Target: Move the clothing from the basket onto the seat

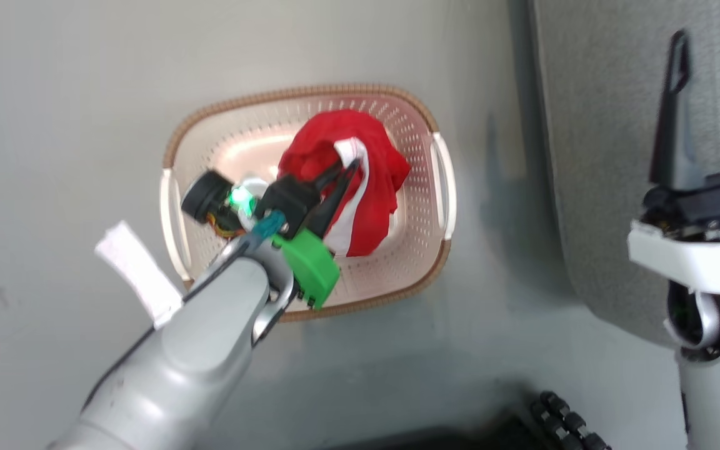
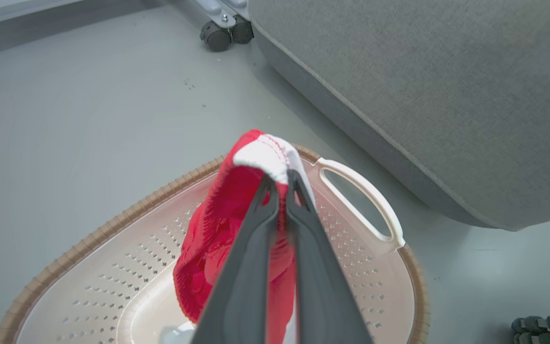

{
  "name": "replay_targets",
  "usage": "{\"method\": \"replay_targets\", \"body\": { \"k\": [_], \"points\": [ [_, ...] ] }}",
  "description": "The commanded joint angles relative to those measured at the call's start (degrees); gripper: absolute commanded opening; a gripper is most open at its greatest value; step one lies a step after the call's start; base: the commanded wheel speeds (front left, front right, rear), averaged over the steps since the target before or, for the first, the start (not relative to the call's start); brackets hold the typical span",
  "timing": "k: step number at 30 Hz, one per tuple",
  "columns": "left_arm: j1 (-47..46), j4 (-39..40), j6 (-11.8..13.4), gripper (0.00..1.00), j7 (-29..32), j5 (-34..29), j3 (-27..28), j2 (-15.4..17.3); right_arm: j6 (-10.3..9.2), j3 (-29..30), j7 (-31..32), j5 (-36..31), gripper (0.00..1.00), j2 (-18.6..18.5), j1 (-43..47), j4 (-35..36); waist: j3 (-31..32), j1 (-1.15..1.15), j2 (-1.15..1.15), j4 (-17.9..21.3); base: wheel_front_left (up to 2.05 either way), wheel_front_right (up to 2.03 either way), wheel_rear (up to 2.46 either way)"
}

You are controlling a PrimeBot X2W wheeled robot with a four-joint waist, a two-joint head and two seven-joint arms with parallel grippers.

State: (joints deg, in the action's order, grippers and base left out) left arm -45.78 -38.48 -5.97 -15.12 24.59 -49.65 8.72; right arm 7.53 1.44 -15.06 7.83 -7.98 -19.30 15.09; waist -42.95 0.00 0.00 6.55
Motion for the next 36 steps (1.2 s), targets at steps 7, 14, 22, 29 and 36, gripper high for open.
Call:
{"method": "replay_targets", "body": {
  "k": [7, 14, 22, 29, 36],
  "points": [
    [12.9, 9.6, 1.3, 0.0, 0.0, -5.3, 9.9, 0.5, -0.08, -3.3, -0.2, -0.1, 1.0, 0.3, 6.4, -4.1, 22.9, 0.0, 0.0, -1.4, 0.0, 0.0, 0.0],
    [21.9, 18.5, 1.4, 0.0, 0.0, -10.0, 16.9, -0.7, -0.08, -5.1, -0.2, 0.7, 1.0, 0.8, 12.1, -7.3, 32.7, 0.0, 0.0, -1.1, 0.0, 0.0, 0.0],
    [26.6, 26.2, 0.0, 0.0, 0.0, -12.9, 21.5, -2.3, -0.08, -7.6, -0.2, 0.8, 1.0, 1.1, 17.0, -9.5, 39.3, 0.0, 0.0, -1.4, 0.0, 0.0, 0.0],
    [27.9, 30.3, -0.9, 0.0, 0.0, -13.4, 22.6, -3.6, -0.08, -10.5, -0.2, 1.2, 1.0, 0.8, 19.0, -10.4, 41.6, 0.0, 0.0, -1.5, 0.0, 0.0, 0.0],
    [27.8, 31.5, -1.3, 0.0, 0.0, -14.0, 20.6, -4.3, -0.08, -14.1, -0.2, 1.2, 1.0, 0.3, 18.5, -11.0, 42.2, 0.0, 0.0, -1.6, 0.0, 0.0, 0.0]
  ]
}}
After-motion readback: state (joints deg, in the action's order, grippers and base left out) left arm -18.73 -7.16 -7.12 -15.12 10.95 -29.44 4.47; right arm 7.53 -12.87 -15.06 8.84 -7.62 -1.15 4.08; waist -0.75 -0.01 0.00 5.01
